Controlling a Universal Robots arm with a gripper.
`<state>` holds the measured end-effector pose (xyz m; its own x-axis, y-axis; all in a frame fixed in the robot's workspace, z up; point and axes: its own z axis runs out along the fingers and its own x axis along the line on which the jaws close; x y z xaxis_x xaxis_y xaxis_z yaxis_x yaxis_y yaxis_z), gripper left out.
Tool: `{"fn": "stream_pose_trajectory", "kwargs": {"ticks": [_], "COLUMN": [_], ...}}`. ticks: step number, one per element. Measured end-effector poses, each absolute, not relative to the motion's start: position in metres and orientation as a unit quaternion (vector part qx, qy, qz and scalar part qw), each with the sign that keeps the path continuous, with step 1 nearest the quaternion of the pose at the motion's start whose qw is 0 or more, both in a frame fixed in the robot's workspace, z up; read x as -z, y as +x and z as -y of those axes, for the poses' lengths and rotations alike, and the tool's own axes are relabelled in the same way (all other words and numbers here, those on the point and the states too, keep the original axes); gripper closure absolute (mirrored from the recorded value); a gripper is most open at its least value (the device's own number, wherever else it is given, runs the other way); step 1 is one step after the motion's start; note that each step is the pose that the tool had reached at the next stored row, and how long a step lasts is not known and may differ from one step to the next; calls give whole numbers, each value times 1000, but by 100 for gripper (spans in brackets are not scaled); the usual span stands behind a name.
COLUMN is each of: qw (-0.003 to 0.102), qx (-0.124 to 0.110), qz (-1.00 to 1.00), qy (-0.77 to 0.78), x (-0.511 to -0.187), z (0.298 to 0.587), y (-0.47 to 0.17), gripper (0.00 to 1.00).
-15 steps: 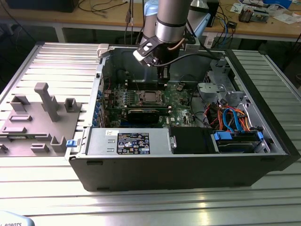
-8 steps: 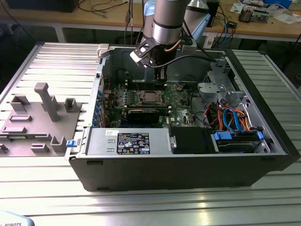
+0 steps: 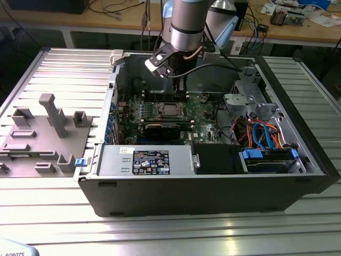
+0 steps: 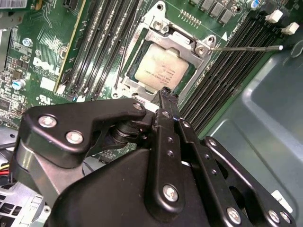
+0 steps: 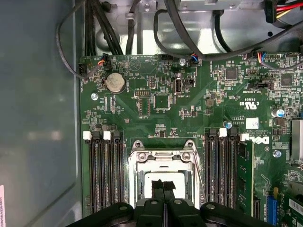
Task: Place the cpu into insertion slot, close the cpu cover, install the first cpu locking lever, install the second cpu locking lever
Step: 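Close the cpu cover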
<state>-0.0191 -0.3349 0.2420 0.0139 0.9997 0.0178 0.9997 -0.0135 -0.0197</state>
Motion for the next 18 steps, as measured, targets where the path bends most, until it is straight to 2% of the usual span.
{"fn": "stream_pose_trajectory", "kwargs": {"ticks": [18], "qw": [13], "qx": [-1], "qz": [702], "qy": [-712], "x": [-233], "z": [335], "y": [-31], "gripper": [89]}}
